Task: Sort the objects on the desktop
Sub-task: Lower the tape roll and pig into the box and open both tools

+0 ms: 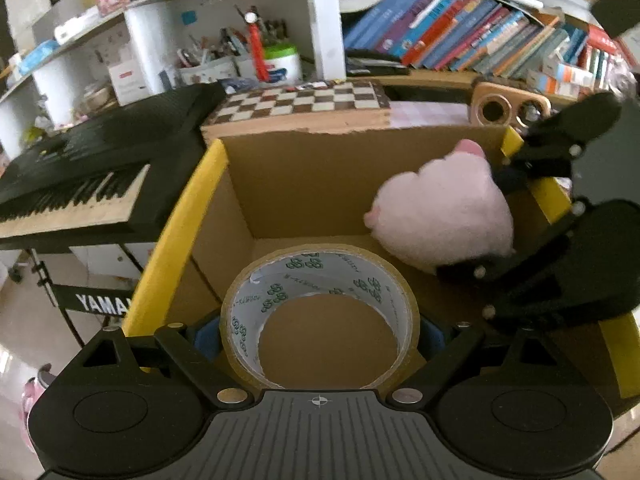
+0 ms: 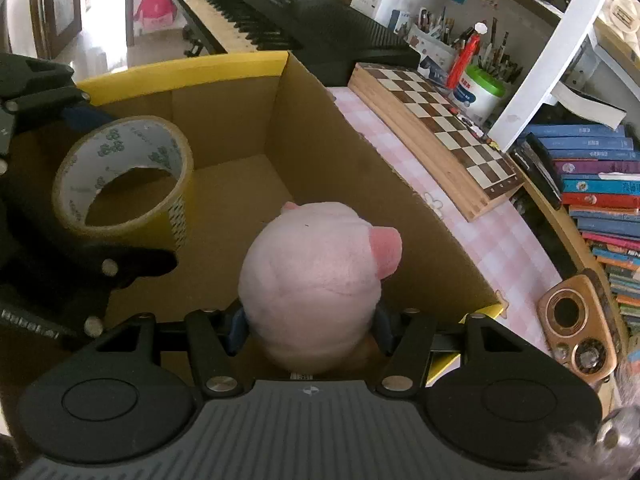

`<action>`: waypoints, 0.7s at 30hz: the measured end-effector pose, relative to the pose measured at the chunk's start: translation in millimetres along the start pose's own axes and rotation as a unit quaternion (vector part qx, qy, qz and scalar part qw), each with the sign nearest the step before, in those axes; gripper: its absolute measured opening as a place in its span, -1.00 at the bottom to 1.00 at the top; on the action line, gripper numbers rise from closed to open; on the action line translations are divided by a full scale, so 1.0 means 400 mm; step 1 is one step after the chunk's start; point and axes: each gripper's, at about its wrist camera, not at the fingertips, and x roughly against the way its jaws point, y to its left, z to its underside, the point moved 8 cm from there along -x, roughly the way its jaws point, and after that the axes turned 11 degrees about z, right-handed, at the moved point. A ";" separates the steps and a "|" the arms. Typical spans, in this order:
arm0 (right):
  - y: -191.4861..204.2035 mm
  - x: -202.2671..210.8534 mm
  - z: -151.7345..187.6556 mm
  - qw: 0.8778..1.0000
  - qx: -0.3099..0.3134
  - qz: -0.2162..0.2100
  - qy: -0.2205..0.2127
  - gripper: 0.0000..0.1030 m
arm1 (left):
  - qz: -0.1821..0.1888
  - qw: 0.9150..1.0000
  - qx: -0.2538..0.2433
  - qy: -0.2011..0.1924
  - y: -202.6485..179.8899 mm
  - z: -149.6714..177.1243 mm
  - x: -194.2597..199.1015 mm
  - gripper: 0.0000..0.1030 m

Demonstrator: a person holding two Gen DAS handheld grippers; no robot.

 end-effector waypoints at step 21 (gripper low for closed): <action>-0.055 0.086 -0.017 0.996 -0.063 0.046 -0.052 0.42 | -0.019 0.997 -0.015 -0.075 -0.035 -0.022 0.090 0.90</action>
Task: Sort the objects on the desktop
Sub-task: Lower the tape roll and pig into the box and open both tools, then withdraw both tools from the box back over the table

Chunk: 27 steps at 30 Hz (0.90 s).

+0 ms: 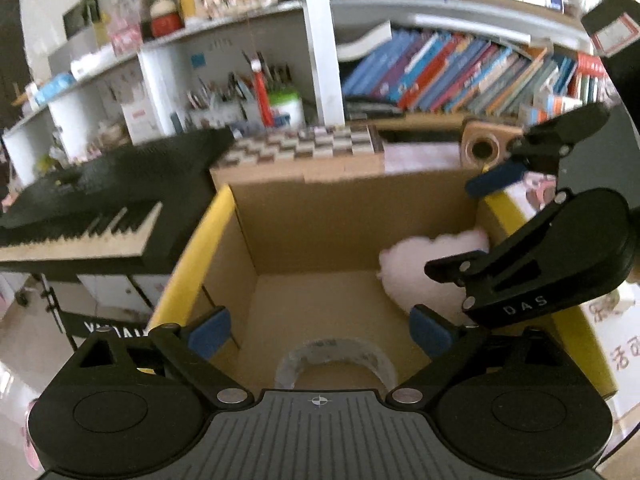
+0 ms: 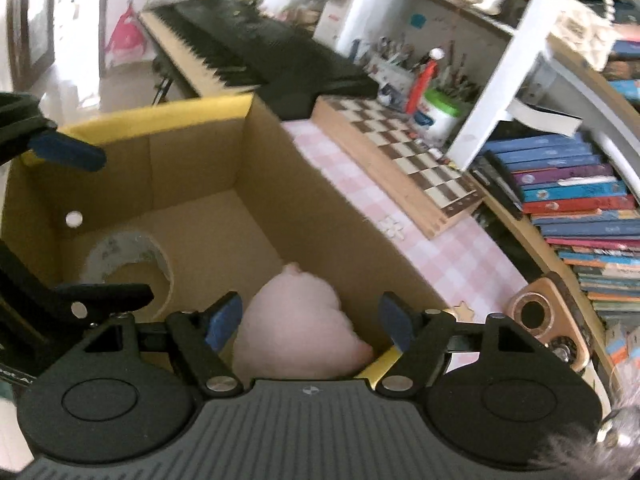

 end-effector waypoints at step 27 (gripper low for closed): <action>-0.135 0.406 0.148 0.938 -0.295 0.150 -0.104 0.44 | -0.025 0.990 0.089 -0.109 0.007 0.036 0.298 0.92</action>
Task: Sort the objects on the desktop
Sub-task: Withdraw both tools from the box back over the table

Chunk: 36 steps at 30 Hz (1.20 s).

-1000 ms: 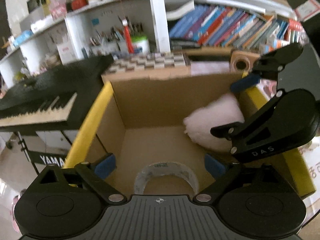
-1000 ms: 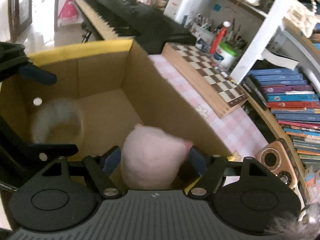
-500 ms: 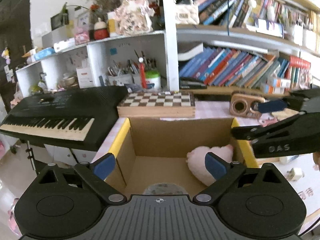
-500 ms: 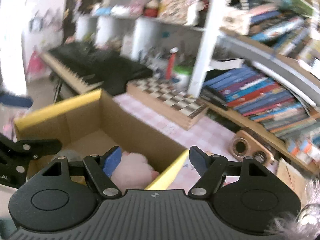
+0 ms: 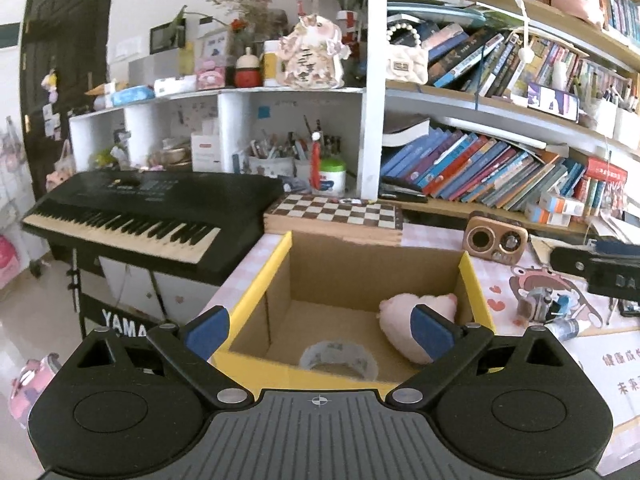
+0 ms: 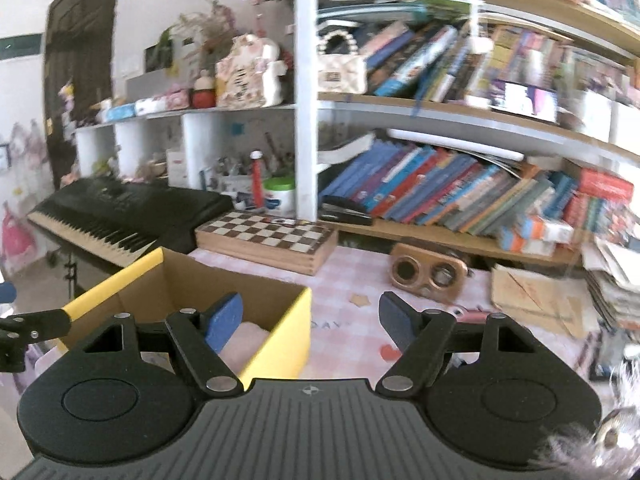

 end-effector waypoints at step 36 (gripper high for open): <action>0.058 0.349 0.396 0.994 -0.007 0.013 0.111 0.44 | 0.014 0.998 0.016 0.064 -0.034 0.278 0.224 0.92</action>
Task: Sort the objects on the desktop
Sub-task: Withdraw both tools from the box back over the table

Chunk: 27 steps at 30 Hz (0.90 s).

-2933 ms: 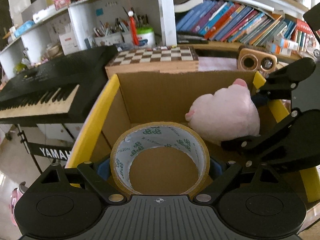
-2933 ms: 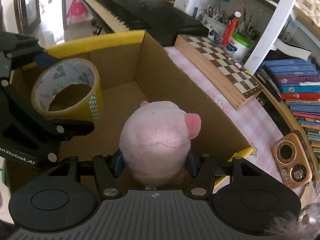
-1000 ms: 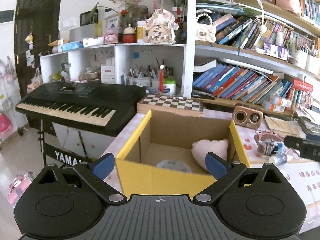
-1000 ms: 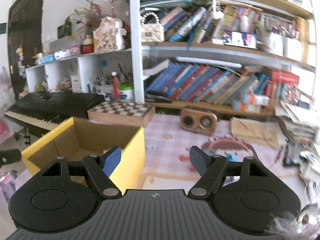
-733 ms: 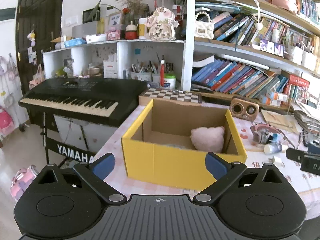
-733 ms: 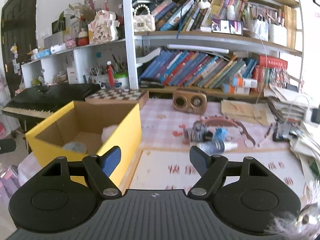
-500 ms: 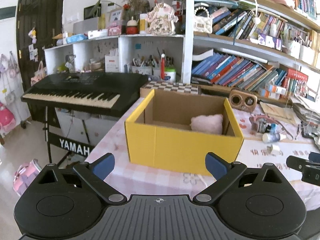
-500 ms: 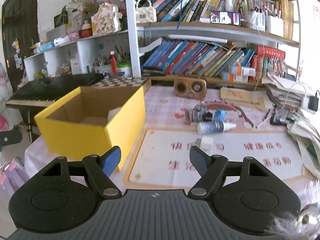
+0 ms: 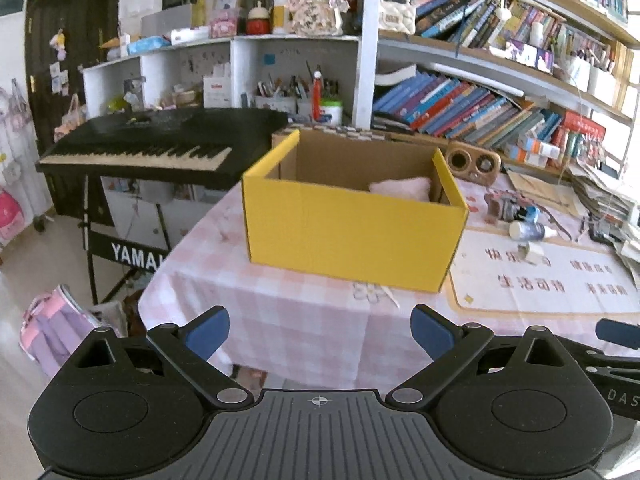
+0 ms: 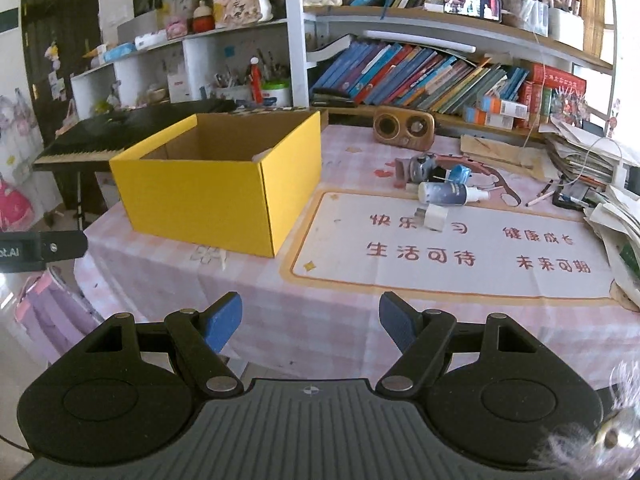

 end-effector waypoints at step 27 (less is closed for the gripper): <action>-0.085 0.026 0.063 0.997 -0.012 0.072 0.027 0.45 | 0.090 0.994 -0.045 0.051 -0.141 0.071 -0.038 0.92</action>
